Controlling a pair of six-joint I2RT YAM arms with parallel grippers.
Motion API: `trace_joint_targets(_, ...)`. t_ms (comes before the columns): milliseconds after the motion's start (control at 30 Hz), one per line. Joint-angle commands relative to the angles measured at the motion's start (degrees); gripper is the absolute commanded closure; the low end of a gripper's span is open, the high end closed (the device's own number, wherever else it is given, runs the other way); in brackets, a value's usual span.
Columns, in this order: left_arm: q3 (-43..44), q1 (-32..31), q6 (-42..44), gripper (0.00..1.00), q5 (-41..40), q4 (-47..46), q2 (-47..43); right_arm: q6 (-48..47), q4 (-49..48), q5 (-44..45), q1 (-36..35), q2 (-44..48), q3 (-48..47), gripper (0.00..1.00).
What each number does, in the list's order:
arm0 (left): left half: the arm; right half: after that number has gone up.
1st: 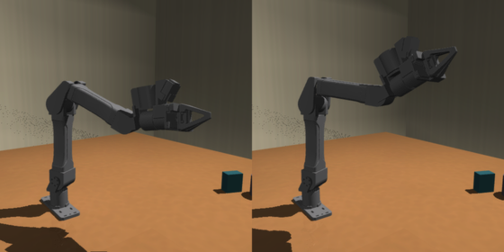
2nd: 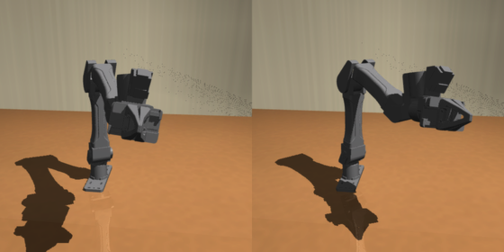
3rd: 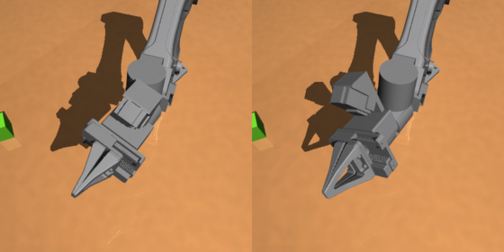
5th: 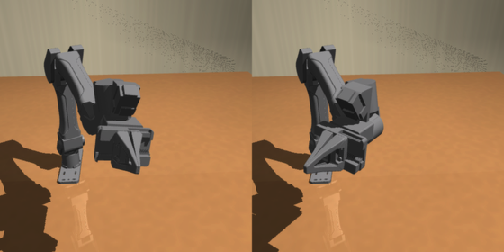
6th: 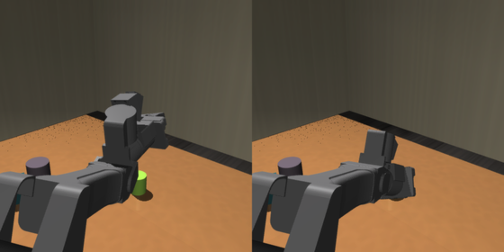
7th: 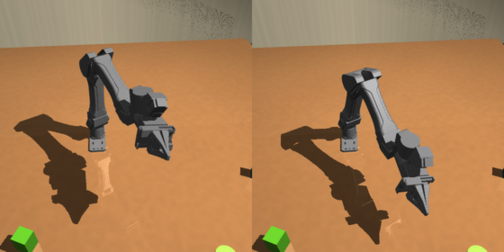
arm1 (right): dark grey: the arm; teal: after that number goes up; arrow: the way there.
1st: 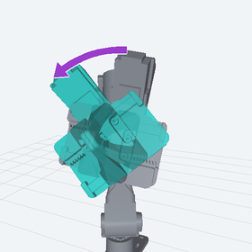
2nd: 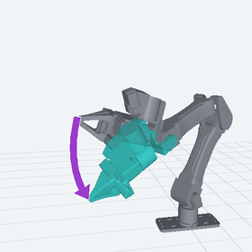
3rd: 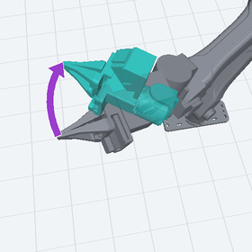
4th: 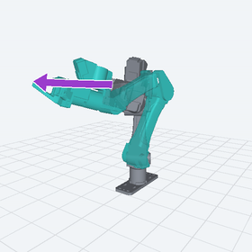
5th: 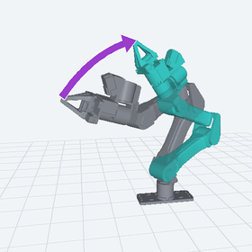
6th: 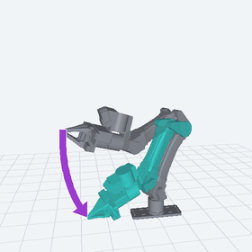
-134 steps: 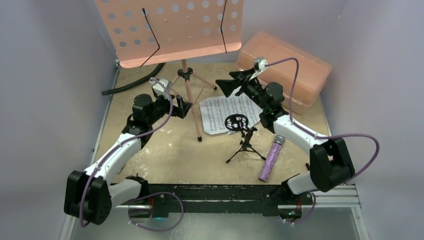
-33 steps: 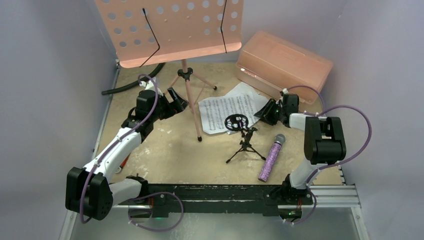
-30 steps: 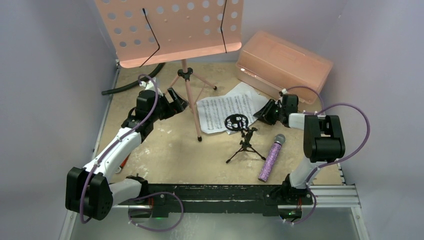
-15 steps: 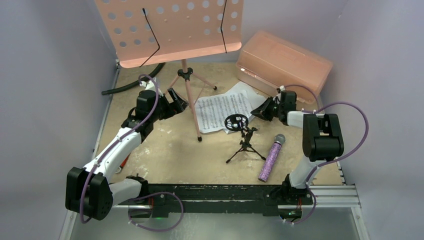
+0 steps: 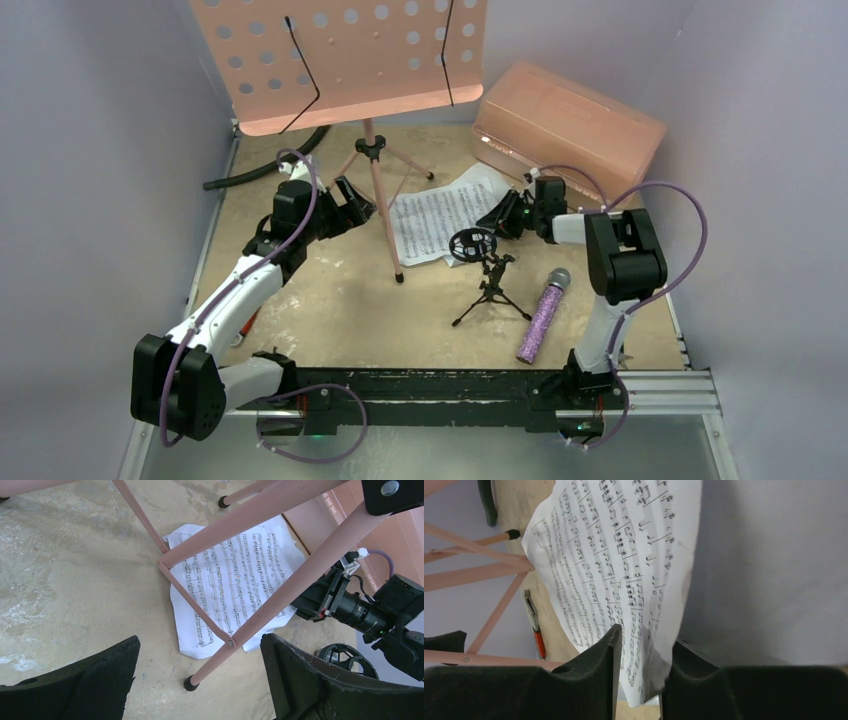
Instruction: Set up the instrument practice props
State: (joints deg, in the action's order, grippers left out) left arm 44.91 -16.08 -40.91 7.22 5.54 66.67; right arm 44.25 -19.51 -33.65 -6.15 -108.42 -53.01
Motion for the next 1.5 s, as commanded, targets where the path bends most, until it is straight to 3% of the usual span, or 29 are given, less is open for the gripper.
trace_joint_targets(0, 1.8, 0.3, 0.7, 0.11, -0.6, -1.4, -0.7, 0.5, -1.6, -2.1, -2.6, -1.1, -4.2, 0.66)
trace_joint_targets(167, 1.9, 0.3, 1.0, 0.11, -0.9, -1.5, -0.9, -0.7, 0.1, -1.0, -4.0, -2.4, -7.7, 0.69)
trace_joint_targets(467, -0.5, 0.3, 1.6, 0.11, 1.1, -7.4, -3.2, -9.4, 7.4, 1.3, -4.3, 3.6, -10.8, 1.0)
trace_joint_targets(667, -4.7, 0.3, 1.4, 0.11, 6.9, -17.7, -5.2, -17.1, 13.1, 2.7, -4.2, 11.8, -12.1, 1.0)
trace_joint_targets(967, -4.5, 0.3, 9.0, 0.01, 15.6, -20.3, -4.9, -23.8, 19.0, 7.6, -4.3, 27.9, -12.8, 1.0)
trace_joint_targets(1167, -7.2, 0.3, 11.0, 0.01, 18.2, -24.4, -5.5, -29.4, 23.3, 7.4, -4.2, 36.0, -13.0, 1.0)
trace_joint_targets(1467, -5.9, 0.3, 14.4, 0.01, 22.9, -23.9, -4.0, -36.2, 14.5, 3.0, -4.2, 51.4, -5.7, 1.0)
